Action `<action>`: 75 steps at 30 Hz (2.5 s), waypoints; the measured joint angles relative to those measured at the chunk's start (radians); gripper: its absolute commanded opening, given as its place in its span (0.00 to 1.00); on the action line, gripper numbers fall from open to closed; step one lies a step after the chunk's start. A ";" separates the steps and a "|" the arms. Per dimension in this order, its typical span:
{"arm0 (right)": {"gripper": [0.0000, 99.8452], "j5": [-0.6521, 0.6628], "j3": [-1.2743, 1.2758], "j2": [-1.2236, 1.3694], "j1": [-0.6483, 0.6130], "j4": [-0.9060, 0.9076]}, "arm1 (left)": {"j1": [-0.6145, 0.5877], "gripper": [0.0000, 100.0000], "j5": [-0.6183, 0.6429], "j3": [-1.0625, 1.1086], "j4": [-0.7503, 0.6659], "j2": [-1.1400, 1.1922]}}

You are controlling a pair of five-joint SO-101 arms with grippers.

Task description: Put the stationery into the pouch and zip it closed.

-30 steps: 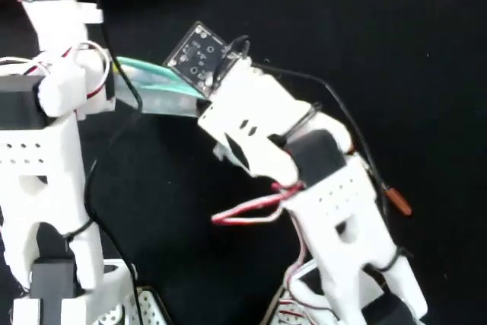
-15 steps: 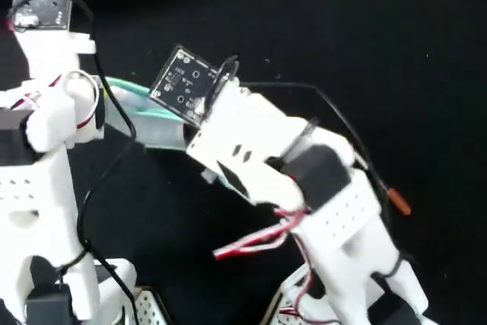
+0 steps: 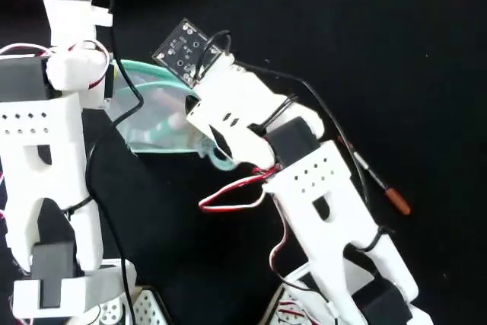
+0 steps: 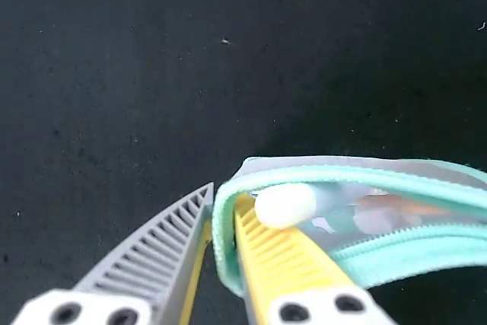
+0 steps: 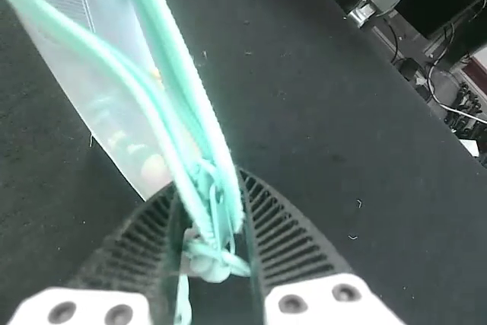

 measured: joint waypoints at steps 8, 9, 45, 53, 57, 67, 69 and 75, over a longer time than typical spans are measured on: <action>0.07 0.000 0.002 -0.005 0.000 0.003 | 0.000 0.03 0.000 0.000 0.000 0.000; 0.10 0.000 0.002 -0.005 0.000 0.005 | 0.000 0.03 0.000 0.000 0.000 0.000; 0.15 0.318 0.341 0.107 0.816 0.074 | -0.029 0.03 0.031 0.064 0.000 0.005; 0.15 0.476 0.124 0.489 0.827 0.057 | -0.029 0.03 0.031 0.074 0.000 0.005; 0.15 0.489 0.044 0.634 0.829 0.051 | -0.029 0.03 0.031 0.077 0.000 0.005; 0.15 0.522 -0.101 0.819 0.825 0.043 | -0.029 0.03 0.031 0.080 0.000 0.008; 0.15 0.531 -0.120 0.844 0.825 0.043 | -0.029 0.03 0.031 0.081 0.000 0.008; 0.01 0.592 -0.167 0.888 0.825 0.061 | -0.029 0.03 0.031 0.084 0.000 0.008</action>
